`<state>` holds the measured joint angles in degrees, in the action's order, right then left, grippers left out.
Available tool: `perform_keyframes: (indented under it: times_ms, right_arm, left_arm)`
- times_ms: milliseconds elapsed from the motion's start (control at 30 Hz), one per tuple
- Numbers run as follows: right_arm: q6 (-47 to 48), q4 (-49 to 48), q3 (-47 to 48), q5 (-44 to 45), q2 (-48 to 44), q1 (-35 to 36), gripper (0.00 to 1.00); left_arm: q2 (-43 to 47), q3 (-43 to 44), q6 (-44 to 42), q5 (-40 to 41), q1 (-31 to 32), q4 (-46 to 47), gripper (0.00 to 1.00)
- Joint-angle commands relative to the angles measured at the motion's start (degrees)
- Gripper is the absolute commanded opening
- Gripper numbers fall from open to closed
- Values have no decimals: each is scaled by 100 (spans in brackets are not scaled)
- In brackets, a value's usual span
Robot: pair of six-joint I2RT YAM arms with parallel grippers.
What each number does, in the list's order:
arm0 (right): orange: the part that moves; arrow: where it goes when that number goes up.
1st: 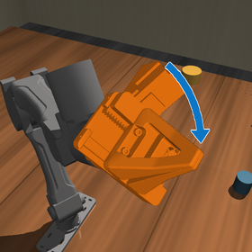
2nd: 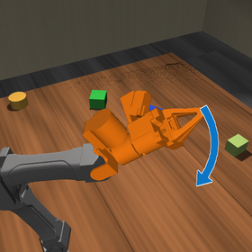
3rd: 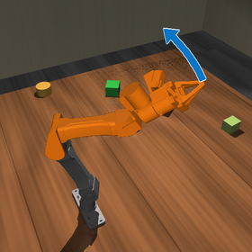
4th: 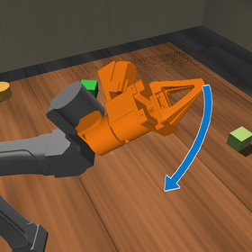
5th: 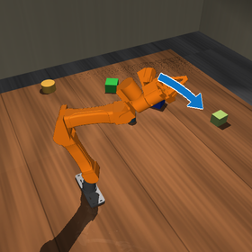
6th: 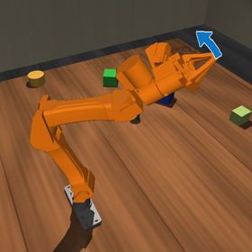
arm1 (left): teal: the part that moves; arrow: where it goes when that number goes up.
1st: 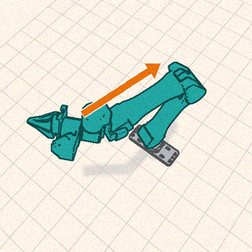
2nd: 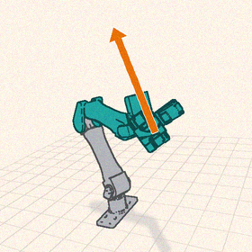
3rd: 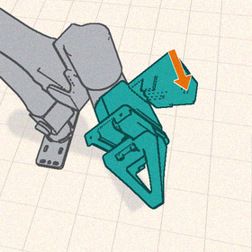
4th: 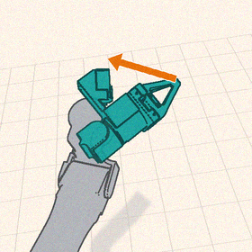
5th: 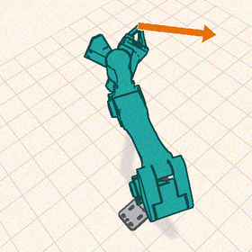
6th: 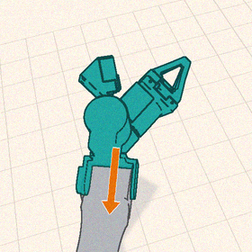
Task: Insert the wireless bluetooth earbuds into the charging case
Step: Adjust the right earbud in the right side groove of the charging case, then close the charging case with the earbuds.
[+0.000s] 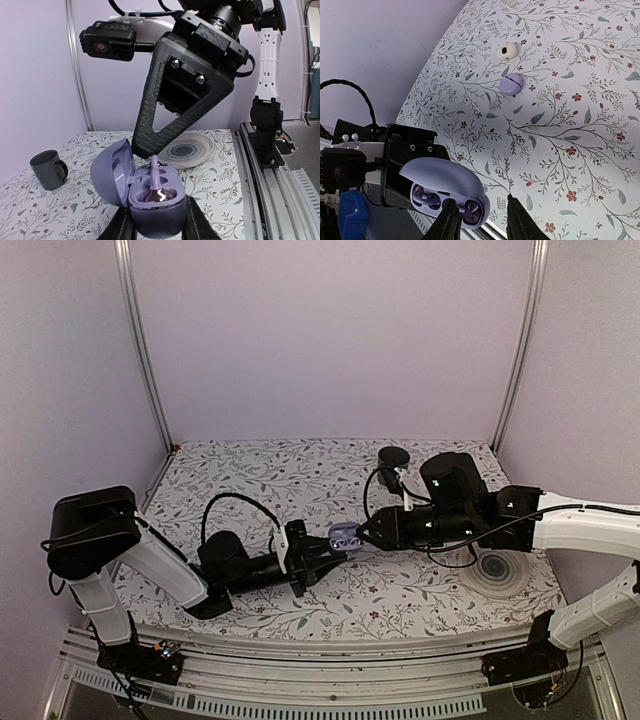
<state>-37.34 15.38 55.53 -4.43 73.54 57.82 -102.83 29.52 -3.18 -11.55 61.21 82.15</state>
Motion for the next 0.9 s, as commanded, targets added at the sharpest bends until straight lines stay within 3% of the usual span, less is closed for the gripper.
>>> perform_keyframes:
  times_ms: [0, 200, 400, 500, 633, 867]
  right_arm:
    - [17, 263, -13, 248, -212, 30, 36]
    - [136, 229, 98, 378, -574, -105, 44]
    - [518, -474, -172, -422, -973, -878, 44]
    - [733, -698, -148, -1437, -631, -1405, 34]
    - [1278, -707, 244, -3090, 252, -1472, 24]
    - [1791, -1023, 239, -4070, 628, -1045, 15]
  left_arm:
    - [93, 42, 31, -60, -57, 353, 0]
    - [49, 23, 184, -234, -77, 306, 0]
    - [136, -25, 575, -876, -144, 265, 0]
    - [250, -65, 687, -1501, -145, 368, 0]
    - [366, 84, 689, -1934, -139, 110, 0]
    - [395, 394, 543, -2049, -145, -386, 0]
